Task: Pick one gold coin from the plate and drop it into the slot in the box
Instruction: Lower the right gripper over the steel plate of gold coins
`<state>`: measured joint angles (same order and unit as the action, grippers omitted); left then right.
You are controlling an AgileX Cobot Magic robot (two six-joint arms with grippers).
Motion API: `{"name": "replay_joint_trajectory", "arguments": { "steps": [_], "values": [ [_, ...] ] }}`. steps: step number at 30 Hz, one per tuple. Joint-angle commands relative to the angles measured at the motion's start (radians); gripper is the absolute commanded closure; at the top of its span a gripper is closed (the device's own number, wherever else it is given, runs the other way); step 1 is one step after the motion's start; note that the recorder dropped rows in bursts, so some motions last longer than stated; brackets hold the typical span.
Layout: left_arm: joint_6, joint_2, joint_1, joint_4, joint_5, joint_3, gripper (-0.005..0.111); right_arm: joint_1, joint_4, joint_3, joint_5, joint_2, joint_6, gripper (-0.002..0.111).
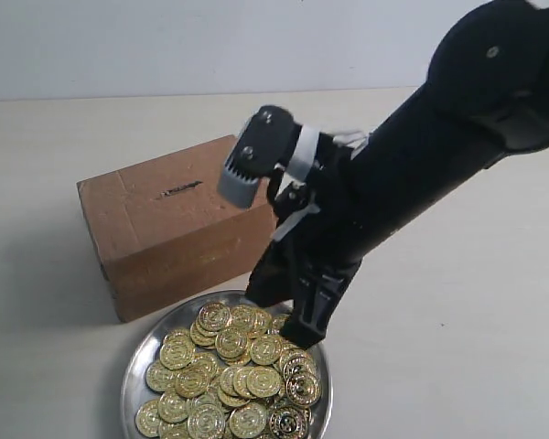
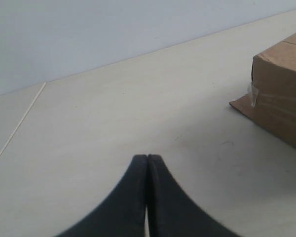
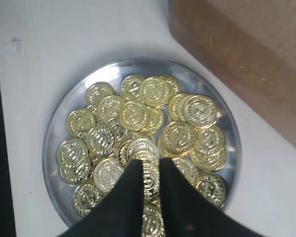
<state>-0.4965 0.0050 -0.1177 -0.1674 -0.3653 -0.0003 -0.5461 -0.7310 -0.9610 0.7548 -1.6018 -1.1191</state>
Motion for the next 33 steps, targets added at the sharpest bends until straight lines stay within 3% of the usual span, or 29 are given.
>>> {"name": "replay_joint_trajectory", "arguments": {
  "steps": [1,4,6,15,21,33],
  "values": [
    [0.006,-0.005,-0.002,0.001,0.004,0.000,0.107,-0.057,0.008,-0.007,-0.018,-0.074,-0.052,0.078],
    [0.006,-0.005,-0.002,0.001,0.004,0.000,0.107,-0.104,0.008,-0.028,-0.038,-0.142,-0.050,0.057],
    [0.006,-0.005,-0.002,0.001,0.004,0.000,0.107,-0.118,0.008,-0.040,-0.057,-0.169,-0.038,0.053],
    [0.006,-0.005,-0.002,0.001,0.004,0.000,0.107,-0.141,0.024,-0.082,-0.043,-0.239,-0.029,0.052],
    [0.006,-0.005,-0.002,0.001,0.004,0.000,0.107,-0.205,0.169,-0.082,-0.060,-0.239,-0.047,0.052],
    [0.006,-0.005,-0.002,0.001,0.004,0.000,0.107,-0.333,0.285,-0.082,-0.096,-0.239,-0.003,0.055]
  ]
}}
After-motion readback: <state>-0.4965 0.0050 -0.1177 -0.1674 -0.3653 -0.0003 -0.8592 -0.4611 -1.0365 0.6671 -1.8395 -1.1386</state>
